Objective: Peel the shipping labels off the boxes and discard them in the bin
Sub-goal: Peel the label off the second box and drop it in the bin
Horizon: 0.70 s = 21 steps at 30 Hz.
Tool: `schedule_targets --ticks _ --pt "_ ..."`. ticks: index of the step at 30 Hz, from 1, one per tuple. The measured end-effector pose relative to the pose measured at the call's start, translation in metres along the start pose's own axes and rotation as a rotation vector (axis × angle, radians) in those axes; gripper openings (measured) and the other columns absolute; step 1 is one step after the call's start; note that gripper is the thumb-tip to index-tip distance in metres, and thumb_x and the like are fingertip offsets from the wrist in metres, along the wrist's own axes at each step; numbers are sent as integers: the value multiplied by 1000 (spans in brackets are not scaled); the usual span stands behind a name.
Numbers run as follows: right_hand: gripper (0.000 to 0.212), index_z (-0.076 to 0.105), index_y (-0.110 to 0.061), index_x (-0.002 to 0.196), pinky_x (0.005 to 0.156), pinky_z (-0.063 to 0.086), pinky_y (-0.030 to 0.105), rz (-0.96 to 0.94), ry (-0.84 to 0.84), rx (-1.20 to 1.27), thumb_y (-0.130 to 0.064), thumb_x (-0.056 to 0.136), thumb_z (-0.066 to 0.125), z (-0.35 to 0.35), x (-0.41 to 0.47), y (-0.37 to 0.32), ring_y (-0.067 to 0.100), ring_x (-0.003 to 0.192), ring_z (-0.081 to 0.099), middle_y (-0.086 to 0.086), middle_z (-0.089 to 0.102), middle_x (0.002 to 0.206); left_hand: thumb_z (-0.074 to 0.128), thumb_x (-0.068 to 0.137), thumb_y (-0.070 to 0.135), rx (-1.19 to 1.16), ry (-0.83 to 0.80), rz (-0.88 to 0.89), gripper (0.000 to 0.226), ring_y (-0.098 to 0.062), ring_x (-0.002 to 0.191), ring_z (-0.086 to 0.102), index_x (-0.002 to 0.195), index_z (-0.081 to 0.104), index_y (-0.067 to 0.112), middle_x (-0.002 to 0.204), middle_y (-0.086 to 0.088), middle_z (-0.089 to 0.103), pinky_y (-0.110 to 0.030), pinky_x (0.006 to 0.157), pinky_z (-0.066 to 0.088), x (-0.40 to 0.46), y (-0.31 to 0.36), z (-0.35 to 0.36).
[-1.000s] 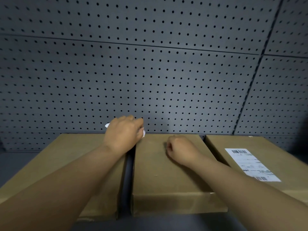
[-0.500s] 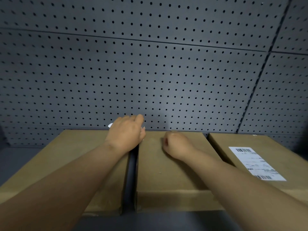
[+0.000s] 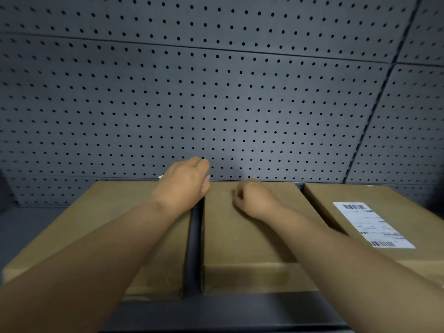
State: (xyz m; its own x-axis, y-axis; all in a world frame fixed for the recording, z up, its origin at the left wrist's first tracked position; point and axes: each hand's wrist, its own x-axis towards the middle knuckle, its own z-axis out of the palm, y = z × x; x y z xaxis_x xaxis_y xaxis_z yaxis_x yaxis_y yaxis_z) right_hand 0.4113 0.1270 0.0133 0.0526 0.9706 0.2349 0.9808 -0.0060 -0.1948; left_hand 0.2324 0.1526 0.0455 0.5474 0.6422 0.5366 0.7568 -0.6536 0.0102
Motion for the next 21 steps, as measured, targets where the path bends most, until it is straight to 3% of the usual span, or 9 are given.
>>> schedule_targets --ticks 4,6,11,13,18,21 --pt "19 60 -6 86 82 45 33 -262 -5 95 -19 88 47 9 -21 -24 30 92 54 13 60 92 40 93 18 -7 1 22 17 -26 79 52 95 52 5 95 -9 55 -35 74 42 -2 -1 -2" --pt "12 59 -11 84 81 43 31 -307 -38 88 -18 84 50 4 -30 -10 25 91 54 5 55 89 40 94 18 -15 -2 29 15 -24 75 48 92 50 7 93 -9 54 -32 71 38 -5 -3 -2" --pt "21 60 -6 95 83 42 34 40 -4 -75 -21 88 46 -8 -17 24 31 103 53 16 61 105 39 95 20 -1 -53 -22 18 -29 80 54 97 50 6 106 -10 50 -42 74 48 -10 -5 -7" --pt "23 61 -4 94 81 42 32 40 19 -59 -20 89 45 -3 -12 7 31 103 54 18 62 105 39 96 20 10 -65 -35 19 -32 78 56 96 51 5 110 -11 46 -43 71 51 -11 -4 -8" --pt "13 61 -12 85 82 46 33 -263 12 106 -18 83 50 8 -42 -46 27 92 54 10 59 94 39 96 22 52 -87 -12 21 -32 82 56 103 52 7 113 -11 47 -40 70 49 -11 -4 -8" --pt "6 58 -18 81 78 45 31 -372 -94 132 -21 81 52 -4 -72 -36 17 86 52 1 55 89 37 96 24 92 -46 54 22 -24 75 45 103 51 8 107 -10 51 -34 69 38 -10 -8 -8"
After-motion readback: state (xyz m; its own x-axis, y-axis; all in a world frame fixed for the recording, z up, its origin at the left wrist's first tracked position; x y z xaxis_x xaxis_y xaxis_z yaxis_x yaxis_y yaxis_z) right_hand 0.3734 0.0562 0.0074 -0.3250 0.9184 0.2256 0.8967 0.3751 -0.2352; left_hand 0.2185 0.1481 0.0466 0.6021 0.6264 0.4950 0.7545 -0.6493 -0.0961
